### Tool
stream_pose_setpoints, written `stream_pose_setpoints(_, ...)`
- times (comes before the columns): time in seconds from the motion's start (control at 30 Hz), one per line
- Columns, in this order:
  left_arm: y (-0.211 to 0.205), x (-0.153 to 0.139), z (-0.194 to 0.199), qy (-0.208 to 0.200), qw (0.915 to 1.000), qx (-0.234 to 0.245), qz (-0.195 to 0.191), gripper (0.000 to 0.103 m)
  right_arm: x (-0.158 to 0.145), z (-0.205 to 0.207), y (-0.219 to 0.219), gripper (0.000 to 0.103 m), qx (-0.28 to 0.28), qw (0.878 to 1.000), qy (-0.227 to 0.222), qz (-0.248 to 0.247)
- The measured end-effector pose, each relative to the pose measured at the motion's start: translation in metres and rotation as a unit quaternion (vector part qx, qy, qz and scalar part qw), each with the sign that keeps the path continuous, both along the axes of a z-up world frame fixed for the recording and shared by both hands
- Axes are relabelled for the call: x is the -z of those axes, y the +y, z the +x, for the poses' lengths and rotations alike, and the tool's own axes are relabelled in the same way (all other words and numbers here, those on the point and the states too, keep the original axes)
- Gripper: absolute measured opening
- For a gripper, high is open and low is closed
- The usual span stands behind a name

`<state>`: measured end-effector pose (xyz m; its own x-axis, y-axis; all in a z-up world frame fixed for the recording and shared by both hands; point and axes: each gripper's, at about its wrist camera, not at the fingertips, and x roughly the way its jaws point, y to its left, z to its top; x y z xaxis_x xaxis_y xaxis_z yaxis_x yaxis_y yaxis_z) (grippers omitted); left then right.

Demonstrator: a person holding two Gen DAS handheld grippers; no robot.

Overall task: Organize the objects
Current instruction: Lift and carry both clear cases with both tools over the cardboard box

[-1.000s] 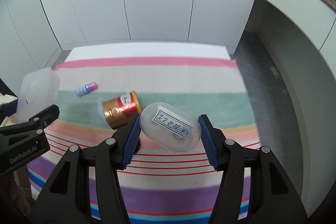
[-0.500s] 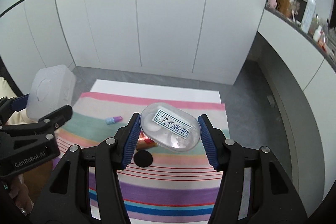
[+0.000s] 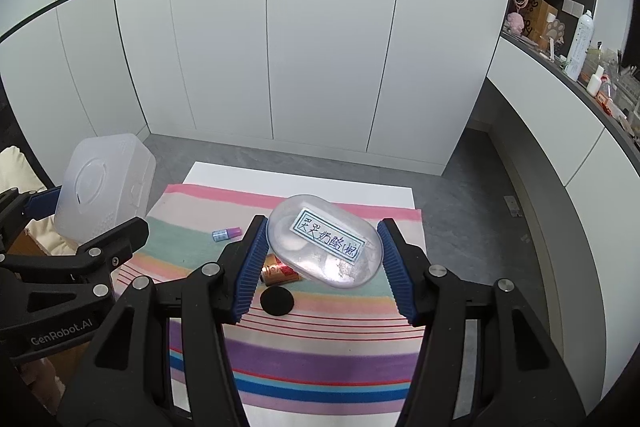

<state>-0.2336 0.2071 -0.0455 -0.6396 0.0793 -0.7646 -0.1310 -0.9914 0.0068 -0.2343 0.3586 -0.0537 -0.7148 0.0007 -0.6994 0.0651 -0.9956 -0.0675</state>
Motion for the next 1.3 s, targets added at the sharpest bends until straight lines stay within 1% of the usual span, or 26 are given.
stream_pose_setpoints(0.03,0.002,0.0,0.002,0.002,1.0,-0.001,-0.004,0.085,0.0,0.001,0.001,0.058,0.0,1.0,0.0,-0.001)
stream_pose_setpoints(0.1,0.003,-0.003,0.008,0.011,0.9996,-0.006,-0.027,0.085,-0.002,0.005,0.0,0.058,0.0,1.0,0.0,-0.003)
stream_pose_setpoints(0.27,0.0,-0.013,0.039,0.033,0.9986,0.004,-0.041,0.085,-0.006,0.02,0.005,0.058,-0.003,1.0,-0.001,-0.02)
stream_pose_setpoints(0.33,-0.001,-0.017,0.05,0.035,0.9985,0.01,-0.04,0.085,-0.007,0.028,0.007,0.058,-0.004,1.0,-0.002,-0.022)
stream_pose_setpoints(0.47,-0.003,-0.025,0.072,0.027,0.9991,0.02,-0.024,0.085,-0.012,0.046,0.011,0.058,-0.005,1.0,-0.001,-0.029)
stream_pose_setpoints(0.57,-0.006,-0.03,0.087,0.023,0.9994,0.022,-0.012,0.085,-0.016,0.066,0.014,0.058,-0.006,0.999,0.002,-0.034)
stream_pose_setpoints(0.73,-0.011,-0.036,0.117,0.028,0.9992,0.027,-0.007,0.085,-0.022,0.102,0.019,0.058,-0.011,0.999,0.004,-0.039)
stream_pose_setpoints(1.0,-0.029,-0.036,0.154,0.01,0.9995,0.025,0.015,0.085,-0.029,0.151,0.019,0.058,-0.017,0.999,0.012,-0.036)
stream_pose_setpoints(1.1,-0.037,-0.034,0.169,0.01,0.9997,0.018,0.014,0.085,-0.03,0.17,0.021,0.058,-0.016,0.999,0.012,-0.05)
stream_pose_setpoints(1.17,-0.041,-0.033,0.181,0.015,0.9998,0.015,0.007,0.085,-0.03,0.182,0.022,0.058,-0.014,0.998,0.013,-0.057)
stream_pose_setpoints(1.3,-0.047,-0.03,0.202,0.01,0.9998,0.016,0.008,0.085,-0.03,0.206,0.019,0.058,-0.015,0.999,0.013,-0.042)
